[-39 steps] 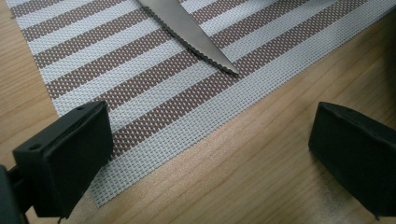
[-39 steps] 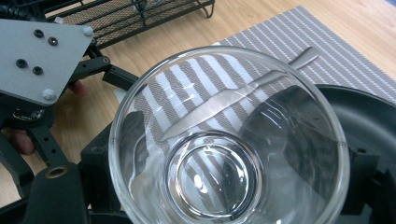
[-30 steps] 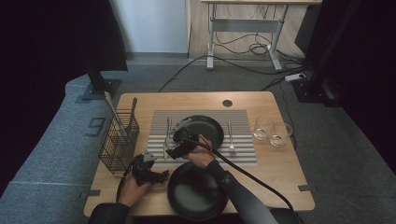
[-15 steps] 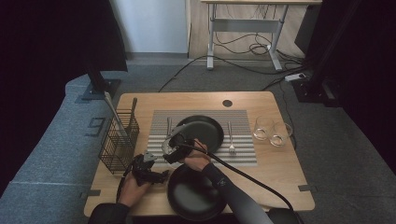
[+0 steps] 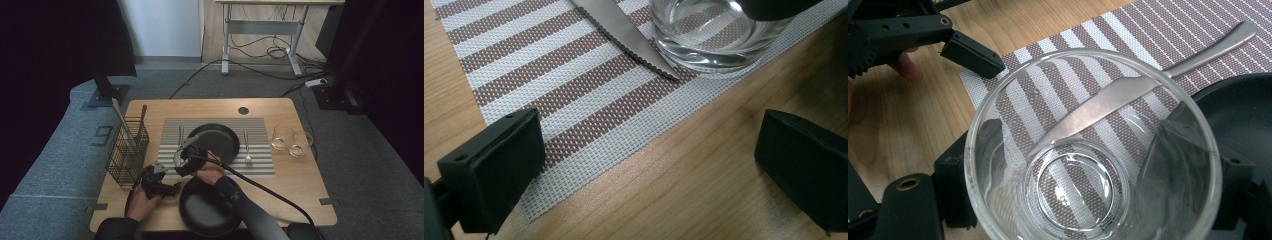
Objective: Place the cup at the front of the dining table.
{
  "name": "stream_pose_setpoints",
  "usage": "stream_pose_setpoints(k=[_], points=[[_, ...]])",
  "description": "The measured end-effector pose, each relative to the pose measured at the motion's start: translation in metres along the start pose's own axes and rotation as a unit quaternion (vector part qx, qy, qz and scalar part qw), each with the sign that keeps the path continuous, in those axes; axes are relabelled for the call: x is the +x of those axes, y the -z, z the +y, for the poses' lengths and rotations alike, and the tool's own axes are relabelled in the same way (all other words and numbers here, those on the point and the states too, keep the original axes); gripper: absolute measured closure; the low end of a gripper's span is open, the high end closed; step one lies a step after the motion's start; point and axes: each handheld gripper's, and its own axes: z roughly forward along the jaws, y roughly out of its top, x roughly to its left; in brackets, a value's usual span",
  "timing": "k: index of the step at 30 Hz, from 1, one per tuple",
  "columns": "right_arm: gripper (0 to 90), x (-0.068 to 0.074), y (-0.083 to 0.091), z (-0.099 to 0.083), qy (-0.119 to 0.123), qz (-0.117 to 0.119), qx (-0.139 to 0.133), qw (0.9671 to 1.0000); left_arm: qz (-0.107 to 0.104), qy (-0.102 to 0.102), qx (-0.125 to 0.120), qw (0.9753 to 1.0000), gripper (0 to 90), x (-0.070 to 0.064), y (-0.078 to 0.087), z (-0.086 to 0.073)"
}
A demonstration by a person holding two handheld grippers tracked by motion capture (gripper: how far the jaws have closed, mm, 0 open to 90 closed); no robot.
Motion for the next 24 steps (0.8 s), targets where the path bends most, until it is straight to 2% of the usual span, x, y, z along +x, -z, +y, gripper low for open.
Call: stream_pose_setpoints(k=[13, 18, 24], points=[[17.8, -0.0043, 0.0009, -0.0025, 0.008, 0.016, 0.013, 0.9998, 0.000, 0.000, 0.000, 1.0000, 0.0, 0.0000, 0.0000, 0.0000], [12.9, -0.0037, 0.0008, -0.0026, 0.010, 0.022, 0.008, 0.9997, 0.000, 0.000, 0.000, 1.0000, 0.0, -0.0001, -0.0001, 0.0000], [7.3, 0.0004, 0.0011, -0.0033, 0.019, 0.009, 0.013, 0.9997, 0.000, 0.000, 0.000, 1.0000, 0.0, -0.0001, 0.0000, 0.0000]])
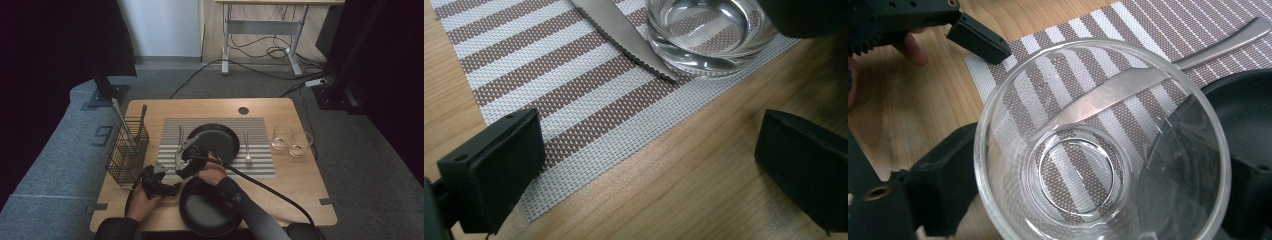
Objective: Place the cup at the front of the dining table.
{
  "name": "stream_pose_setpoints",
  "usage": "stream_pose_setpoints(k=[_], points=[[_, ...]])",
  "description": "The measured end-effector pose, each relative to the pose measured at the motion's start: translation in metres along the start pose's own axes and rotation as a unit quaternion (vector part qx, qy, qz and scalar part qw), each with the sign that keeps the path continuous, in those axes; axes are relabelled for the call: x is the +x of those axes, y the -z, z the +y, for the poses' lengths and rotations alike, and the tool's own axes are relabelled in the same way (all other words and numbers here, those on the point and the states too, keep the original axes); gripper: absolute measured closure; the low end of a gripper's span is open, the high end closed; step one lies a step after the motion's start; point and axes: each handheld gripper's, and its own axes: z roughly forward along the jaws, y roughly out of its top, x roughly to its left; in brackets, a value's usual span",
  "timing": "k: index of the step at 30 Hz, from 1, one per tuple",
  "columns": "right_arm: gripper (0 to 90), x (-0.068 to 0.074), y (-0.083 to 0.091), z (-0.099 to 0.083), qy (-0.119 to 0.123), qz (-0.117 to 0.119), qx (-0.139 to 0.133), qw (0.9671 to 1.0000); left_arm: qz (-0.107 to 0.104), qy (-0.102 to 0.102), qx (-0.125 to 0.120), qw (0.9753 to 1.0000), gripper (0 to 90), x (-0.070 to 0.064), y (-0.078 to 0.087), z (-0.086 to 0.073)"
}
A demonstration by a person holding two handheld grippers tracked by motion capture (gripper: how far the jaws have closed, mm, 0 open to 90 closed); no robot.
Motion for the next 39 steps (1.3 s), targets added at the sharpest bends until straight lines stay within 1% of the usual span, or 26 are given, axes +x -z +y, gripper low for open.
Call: stream_pose_setpoints(k=[3, 7, 17, 22, 23, 26, 31, 34, 39], points=[[3.8, 0.001, 0.001, 0.000, 0.003, -0.003, 0.001, 1.0000, 0.000, 0.000, 0.001, 1.0000, 0.0, 0.000, 0.000, 0.000], [1.6, 0.000, 0.006, 0.002, -0.005, -0.004, -0.008, 1.0000, 0.000, 0.000, 0.000, 1.0000, 0.0, 0.000, 0.000, 0.000], [0.2, -0.003, 0.023, 0.005, -0.013, -0.007, -0.028, 0.9995, 0.000, 0.000, 0.000, 1.0000, 0.0, 0.000, 0.000, 0.000], [0.0, -0.007, 0.033, 0.005, -0.010, -0.017, -0.029, 0.9994, 0.000, 0.000, 0.000, 1.0000, 0.0, 0.000, 0.000, 0.000], [0.0, -0.007, 0.034, 0.004, -0.009, -0.019, -0.033, 0.9992, 0.000, 0.000, 0.000, 1.0000, 0.0, 0.000, 0.000, 0.000], [0.0, -0.010, 0.040, 0.003, -0.016, -0.021, -0.043, 0.9987, 0.000, 0.000, 0.001, 1.0000, 0.0, 0.000, 0.000, 0.000], [0.0, -0.016, 0.049, -0.003, -0.024, -0.029, -0.042, 0.9984, 0.000, 0.000, 0.000, 1.0000, 0.0, 0.000, 0.000, 0.000], [0.0, -0.020, 0.056, -0.007, -0.029, -0.034, -0.048, 0.9979, 0.000, 0.000, 0.001, 1.0000, 0.0, 0.000, 0.000, 0.000], [0.5, -0.024, 0.069, -0.014, -0.025, -0.047, -0.053, 0.9971, 0.000, 0.000, 0.002, 1.0000, 0.0, 0.000, 0.000, 0.000]])
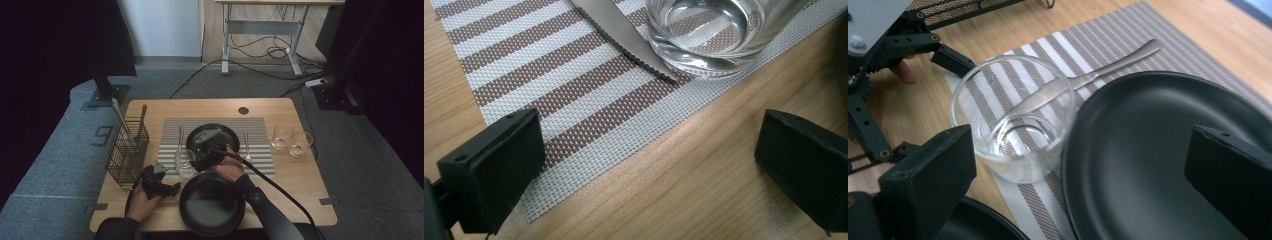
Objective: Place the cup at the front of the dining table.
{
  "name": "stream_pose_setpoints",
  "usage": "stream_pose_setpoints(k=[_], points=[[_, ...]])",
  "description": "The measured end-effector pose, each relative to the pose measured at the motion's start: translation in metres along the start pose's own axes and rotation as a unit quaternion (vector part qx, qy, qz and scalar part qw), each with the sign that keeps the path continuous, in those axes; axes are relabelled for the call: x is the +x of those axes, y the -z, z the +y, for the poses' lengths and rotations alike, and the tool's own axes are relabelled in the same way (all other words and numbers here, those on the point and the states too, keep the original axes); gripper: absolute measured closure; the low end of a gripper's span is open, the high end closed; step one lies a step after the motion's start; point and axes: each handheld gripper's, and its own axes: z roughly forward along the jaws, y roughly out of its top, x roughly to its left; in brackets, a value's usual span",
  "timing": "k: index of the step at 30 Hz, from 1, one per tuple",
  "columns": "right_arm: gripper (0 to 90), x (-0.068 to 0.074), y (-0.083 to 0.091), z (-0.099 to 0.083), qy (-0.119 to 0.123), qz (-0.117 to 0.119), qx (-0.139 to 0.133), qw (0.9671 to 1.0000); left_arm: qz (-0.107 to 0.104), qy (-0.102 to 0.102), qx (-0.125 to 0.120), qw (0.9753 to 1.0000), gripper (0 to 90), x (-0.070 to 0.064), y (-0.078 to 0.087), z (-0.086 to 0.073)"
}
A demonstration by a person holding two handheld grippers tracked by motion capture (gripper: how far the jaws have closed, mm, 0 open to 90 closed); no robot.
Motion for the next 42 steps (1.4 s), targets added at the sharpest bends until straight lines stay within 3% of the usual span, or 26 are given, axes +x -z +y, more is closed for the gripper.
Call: stream_pose_setpoints(k=[27, 35, 42], points=[[1.4, -0.037, 0.060, -0.053, -0.032, -0.061, -0.002, 0.9976, 0.002, 0.002, 0.000, 1.0000, 0.0, 0.000, 0.000, 0.000], [1.2, -0.045, 0.079, -0.070, -0.051, -0.072, -0.007, 0.9961, 0.003, 0.003, -0.001, 1.0000, 0.0, -0.001, 0.000, 0.000], [0.8, -0.055, 0.096, -0.092, -0.084, -0.088, -0.015, 0.9925, 0.003, 0.003, -0.001, 1.0000, 0.0, -0.001, 0.000, 0.000]])
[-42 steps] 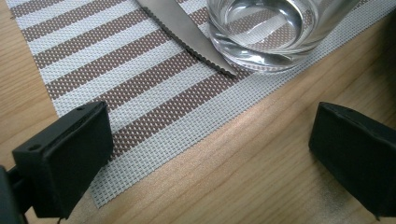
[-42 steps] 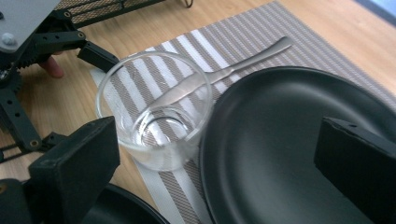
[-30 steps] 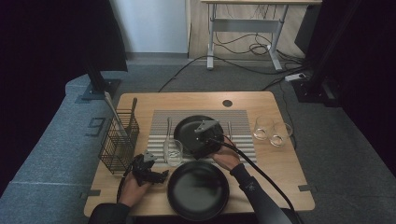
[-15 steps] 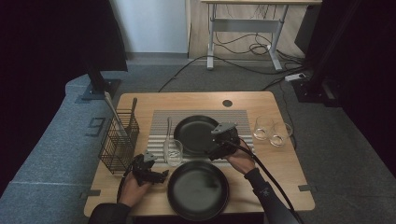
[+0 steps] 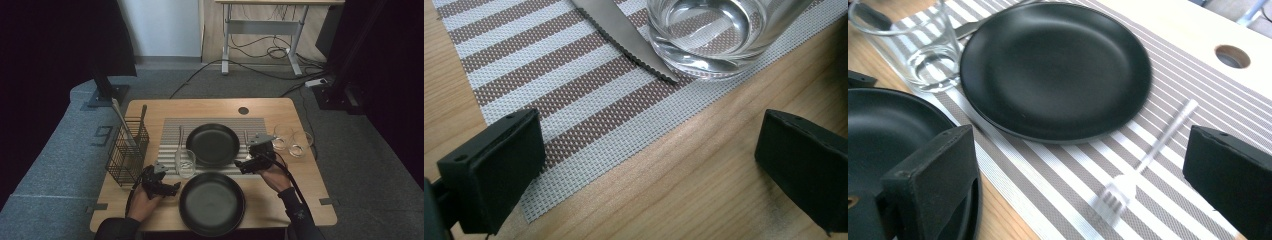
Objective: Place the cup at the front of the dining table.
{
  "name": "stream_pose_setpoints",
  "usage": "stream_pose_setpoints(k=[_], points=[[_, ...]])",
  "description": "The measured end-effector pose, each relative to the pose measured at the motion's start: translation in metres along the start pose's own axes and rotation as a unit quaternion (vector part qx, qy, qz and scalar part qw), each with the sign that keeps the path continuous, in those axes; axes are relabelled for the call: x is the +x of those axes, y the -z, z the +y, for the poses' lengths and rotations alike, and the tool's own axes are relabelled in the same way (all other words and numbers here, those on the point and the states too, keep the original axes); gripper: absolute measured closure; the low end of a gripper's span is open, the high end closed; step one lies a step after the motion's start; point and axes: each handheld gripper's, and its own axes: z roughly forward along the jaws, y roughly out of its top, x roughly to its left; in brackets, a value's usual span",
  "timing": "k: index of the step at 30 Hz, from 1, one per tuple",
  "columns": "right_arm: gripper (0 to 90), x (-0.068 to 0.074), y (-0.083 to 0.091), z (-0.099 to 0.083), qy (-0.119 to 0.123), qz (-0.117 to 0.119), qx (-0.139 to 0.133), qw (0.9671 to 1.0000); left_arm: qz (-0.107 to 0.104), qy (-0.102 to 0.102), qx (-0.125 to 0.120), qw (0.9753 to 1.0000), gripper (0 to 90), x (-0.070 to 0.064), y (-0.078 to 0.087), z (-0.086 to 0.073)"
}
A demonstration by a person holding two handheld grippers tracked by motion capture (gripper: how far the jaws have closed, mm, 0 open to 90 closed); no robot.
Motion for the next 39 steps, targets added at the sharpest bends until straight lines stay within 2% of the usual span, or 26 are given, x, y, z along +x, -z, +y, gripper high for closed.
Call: stream_pose_setpoints(k=[4, 11, 20, 26, 33, 39], points=[[0.5, -0.010, 0.008, -0.014, -0.014, -0.019, -0.001, 0.9997, 0.000, 0.000, 0.000, 1.0000, 0.0, 0.000, 0.000, 0.000], [0.2, -0.026, 0.021, -0.042, -0.052, -0.036, -0.006, 0.9980, 0.000, 0.001, 0.000, 1.0000, 0.0, 0.000, 0.000, 0.000], [0.0, -0.036, 0.028, -0.077, -0.068, -0.069, -0.005, 0.9953, 0.000, 0.000, 0.000, 1.0000, 0.0, 0.000, 0.000, 0.000], [0.0, -0.039, 0.028, -0.099, -0.078, -0.082, -0.001, 0.9936, 0.001, 0.001, 0.000, 1.0000, 0.0, 0.000, 0.000, 0.000], [0.0, -0.042, 0.024, -0.120, -0.094, -0.086, 0.007, 0.9918, 0.001, 0.001, 0.000, 1.0000, 0.0, 0.000, 0.000, 0.000], [0.0, -0.043, 0.014, -0.135, -0.091, -0.089, 0.035, 0.9913, 0.001, 0.001, 0.000, 1.0000, 0.0, 0.000, 0.000, 0.000]])
